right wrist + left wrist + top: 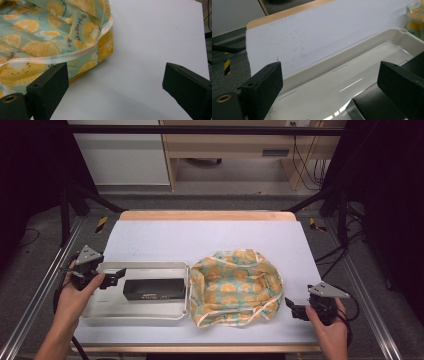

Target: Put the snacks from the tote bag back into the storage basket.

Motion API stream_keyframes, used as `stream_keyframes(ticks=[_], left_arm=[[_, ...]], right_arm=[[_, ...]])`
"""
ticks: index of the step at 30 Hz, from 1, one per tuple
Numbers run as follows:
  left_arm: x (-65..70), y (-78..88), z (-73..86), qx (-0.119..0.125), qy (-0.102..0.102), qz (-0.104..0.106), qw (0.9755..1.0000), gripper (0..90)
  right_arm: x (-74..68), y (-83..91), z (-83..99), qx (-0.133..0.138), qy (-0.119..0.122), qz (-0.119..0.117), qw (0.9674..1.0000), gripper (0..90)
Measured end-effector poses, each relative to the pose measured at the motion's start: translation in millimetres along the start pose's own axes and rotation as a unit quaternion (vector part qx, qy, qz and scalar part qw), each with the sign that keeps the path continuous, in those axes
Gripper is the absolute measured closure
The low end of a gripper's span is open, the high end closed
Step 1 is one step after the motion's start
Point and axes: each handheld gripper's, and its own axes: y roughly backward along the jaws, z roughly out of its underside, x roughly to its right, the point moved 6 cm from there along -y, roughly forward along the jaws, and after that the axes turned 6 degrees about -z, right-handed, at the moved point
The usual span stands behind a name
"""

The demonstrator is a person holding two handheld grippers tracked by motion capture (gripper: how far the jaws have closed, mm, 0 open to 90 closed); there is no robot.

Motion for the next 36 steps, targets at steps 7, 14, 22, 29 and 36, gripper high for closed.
stream_keyframes(ticks=[7, 14, 22, 29, 36], left_arm=[[-17.9, -10.6, 10.0, -0.018, 0.004, -0.035, 0.9992, 6.0], [-30.8, -6.8, 16.5, -0.007, 0.033, -0.053, 0.998, 6.2], [-30.1, -6.1, 31.0, 0.007, 0.064, -0.059, 0.9962, 6.8], [-28.8, 2.8, 38.0, 0.009, 0.066, -0.065, 0.9957, 7.0], [-19.4, 8.2, 42.8, 0.006, 0.055, -0.06, 0.9967, 7.0]], right_arm=[[0.5, 0.8, -0.3, 0.003, 0.0, 0.0, 1.0, 7.3], [0.4, 0.7, -0.5, 0.004, 0.0, -0.001, 1.0, 7.3], [0.4, 1.4, -0.6, 0.005, 0.0, -0.001, 1.0, 7.3], [-0.1, 2.1, -1.1, 0.007, 0.0, -0.002, 1.0, 7.3], [-0.6, 1.8, -1.0, 0.008, -0.004, -0.005, 0.9999, 7.3]])
